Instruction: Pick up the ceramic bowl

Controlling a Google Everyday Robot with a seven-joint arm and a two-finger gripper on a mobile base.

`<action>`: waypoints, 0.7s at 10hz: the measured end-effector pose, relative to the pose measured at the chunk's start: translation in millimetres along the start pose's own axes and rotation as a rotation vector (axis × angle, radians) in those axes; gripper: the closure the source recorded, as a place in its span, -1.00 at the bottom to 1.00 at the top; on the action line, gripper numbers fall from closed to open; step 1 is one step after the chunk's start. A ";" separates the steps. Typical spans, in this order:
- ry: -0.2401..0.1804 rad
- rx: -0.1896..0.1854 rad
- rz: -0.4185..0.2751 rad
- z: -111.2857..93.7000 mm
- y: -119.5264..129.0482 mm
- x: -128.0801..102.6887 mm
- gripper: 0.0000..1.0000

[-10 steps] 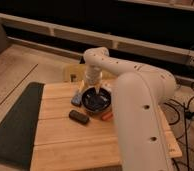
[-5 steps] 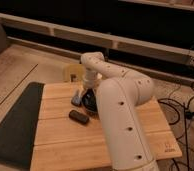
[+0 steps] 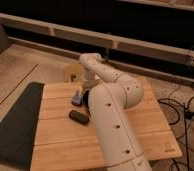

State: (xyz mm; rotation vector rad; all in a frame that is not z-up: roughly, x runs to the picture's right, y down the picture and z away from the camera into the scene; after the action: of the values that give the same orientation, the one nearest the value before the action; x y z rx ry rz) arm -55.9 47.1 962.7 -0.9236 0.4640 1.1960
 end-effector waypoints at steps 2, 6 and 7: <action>-0.016 0.013 -0.004 -6.2 -1.4 -6.5 0.77; -0.075 0.011 -0.012 -35.8 7.6 -15.3 0.78; -0.098 0.007 -0.027 -48.2 17.1 -18.0 0.78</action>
State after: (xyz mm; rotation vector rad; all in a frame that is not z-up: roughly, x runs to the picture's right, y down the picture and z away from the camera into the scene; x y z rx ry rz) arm -70.4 -1.0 942.4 -0.8590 0.3754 1.2083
